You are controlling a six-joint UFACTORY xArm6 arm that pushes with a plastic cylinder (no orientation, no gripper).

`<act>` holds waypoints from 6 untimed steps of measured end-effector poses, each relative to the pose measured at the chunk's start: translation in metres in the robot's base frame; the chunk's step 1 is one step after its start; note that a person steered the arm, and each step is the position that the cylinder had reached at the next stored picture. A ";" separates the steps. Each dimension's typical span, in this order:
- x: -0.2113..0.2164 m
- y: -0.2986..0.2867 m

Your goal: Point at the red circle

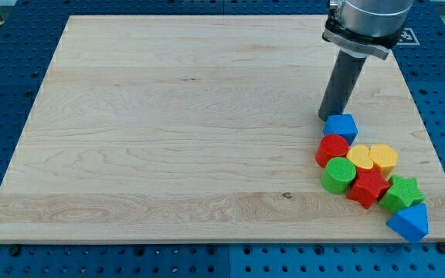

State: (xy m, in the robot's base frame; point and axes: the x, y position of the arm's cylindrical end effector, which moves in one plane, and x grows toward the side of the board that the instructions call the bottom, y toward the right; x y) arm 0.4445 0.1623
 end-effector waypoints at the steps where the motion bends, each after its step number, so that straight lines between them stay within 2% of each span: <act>1: 0.003 0.009; 3: 0.012 0.053; 4: 0.013 0.053; 5: -0.019 0.043; 6: -0.024 -0.003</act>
State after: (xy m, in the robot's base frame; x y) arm 0.4207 0.1589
